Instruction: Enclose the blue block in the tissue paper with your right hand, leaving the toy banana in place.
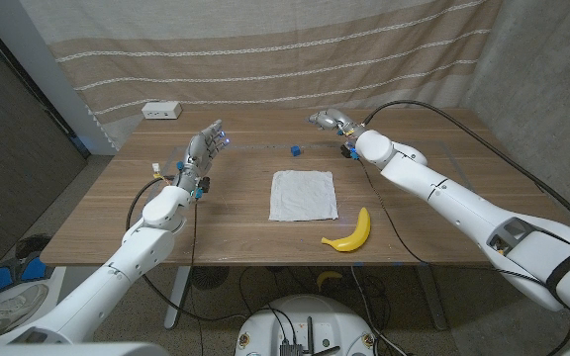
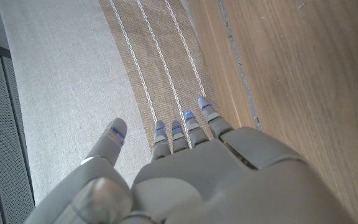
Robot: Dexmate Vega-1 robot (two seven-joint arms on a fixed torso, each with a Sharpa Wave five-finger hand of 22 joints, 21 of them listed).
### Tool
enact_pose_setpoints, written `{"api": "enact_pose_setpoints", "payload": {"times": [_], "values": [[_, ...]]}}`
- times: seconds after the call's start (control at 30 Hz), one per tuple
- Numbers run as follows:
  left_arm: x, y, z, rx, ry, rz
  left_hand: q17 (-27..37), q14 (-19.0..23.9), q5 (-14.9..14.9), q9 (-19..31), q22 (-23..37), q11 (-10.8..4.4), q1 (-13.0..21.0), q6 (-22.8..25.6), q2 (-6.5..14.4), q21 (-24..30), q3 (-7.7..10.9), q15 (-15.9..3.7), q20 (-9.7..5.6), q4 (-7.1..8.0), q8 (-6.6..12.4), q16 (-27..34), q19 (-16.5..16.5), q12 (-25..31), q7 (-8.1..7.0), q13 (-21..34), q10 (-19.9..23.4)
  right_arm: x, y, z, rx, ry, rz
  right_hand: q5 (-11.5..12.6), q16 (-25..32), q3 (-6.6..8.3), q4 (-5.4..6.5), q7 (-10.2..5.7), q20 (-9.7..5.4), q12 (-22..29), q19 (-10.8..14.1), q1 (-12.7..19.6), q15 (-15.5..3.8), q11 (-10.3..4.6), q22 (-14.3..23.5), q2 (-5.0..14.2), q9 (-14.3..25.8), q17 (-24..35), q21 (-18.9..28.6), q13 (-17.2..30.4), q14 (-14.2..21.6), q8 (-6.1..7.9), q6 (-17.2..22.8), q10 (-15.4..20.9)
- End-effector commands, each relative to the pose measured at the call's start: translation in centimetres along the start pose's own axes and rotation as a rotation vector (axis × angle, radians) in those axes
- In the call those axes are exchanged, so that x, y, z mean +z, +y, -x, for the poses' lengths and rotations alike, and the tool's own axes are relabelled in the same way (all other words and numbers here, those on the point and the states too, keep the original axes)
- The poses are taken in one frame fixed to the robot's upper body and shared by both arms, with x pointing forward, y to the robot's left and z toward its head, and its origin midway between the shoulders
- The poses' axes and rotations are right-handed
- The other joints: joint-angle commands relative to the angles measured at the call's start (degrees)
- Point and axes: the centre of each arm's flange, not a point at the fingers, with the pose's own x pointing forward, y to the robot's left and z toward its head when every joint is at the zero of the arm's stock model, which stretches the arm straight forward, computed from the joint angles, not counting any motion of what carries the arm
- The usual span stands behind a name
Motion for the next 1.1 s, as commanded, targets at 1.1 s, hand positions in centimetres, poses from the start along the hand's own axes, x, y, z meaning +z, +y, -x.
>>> {"api": "enact_pose_setpoints", "payload": {"times": [1.1], "values": [[0.0,0.9,0.7,-0.004,0.012,0.006,0.2,0.7,0.2,0.2,0.3,-0.09,-1.0,1.0,2.0,0.0,0.42,0.00,0.36,-0.17,-0.02,-0.2,0.1,-0.2,0.16,0.1,0.4,0.8,4.5,-3.7,-0.013,0.059,0.304,1.5,-0.1,3.24,-3.47,-3.06,-2.28,-0.5,3.1,9.7,-4.29,-2.68,0.0,-1.32,0.3,-1.2,1.7,0.3,1.1,-0.14,3.9,2.4]]}}
